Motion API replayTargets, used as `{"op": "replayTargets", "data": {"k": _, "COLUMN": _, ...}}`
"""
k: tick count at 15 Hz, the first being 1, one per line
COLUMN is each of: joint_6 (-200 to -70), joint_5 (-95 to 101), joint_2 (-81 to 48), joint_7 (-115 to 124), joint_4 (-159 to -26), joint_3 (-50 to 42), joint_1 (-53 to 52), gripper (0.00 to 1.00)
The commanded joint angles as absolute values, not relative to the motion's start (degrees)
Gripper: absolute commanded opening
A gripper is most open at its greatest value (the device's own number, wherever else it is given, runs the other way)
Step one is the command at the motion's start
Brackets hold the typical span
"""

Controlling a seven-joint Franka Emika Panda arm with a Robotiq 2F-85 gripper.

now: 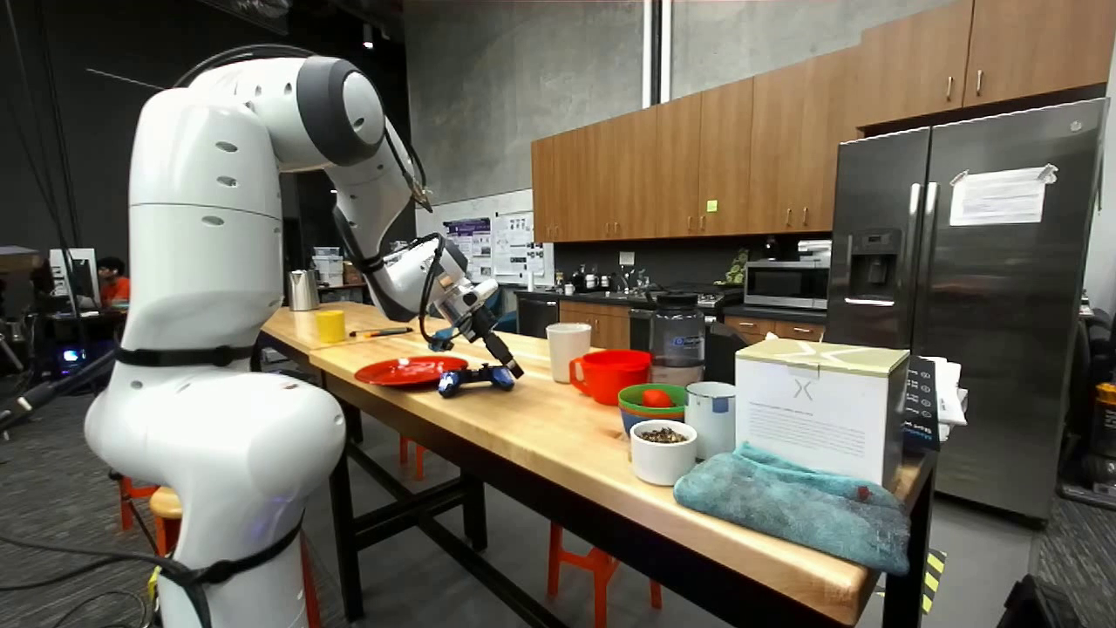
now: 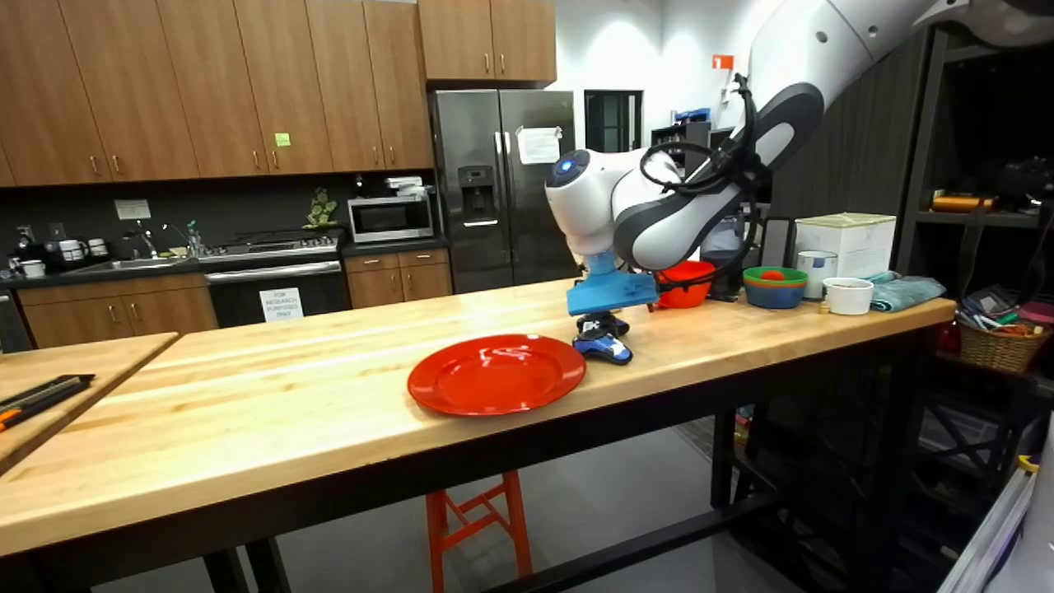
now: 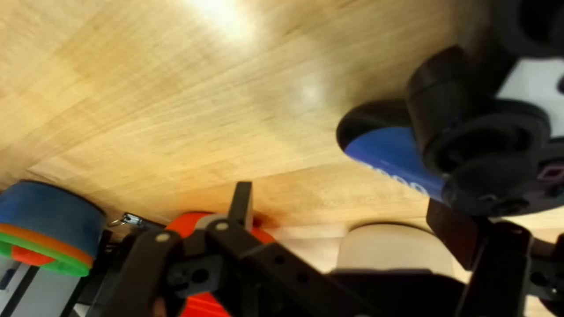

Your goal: Push the game controller to the left and the red cup forward

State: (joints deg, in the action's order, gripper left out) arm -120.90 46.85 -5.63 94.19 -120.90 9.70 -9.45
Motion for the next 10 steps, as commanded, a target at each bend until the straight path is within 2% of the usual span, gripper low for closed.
{"op": "replayTargets", "data": {"k": 1, "joint_6": -122.94, "joint_5": 42.29, "joint_2": -5.80, "joint_7": 89.71, "joint_4": -119.86, "joint_3": 9.62, "joint_1": -10.05, "gripper": 1.00}}
{"op": "replayTargets", "data": {"k": 3, "joint_6": -122.65, "joint_5": 42.18, "joint_2": -6.17, "joint_7": 89.51, "joint_4": -119.19, "joint_3": 9.46, "joint_1": -10.51, "gripper": 1.00}}
{"op": "replayTargets", "data": {"k": 10, "joint_6": -105.52, "joint_5": 60.05, "joint_2": -5.63, "joint_7": 100.91, "joint_4": -117.66, "joint_3": 7.05, "joint_1": -10.00, "gripper": 1.00}}
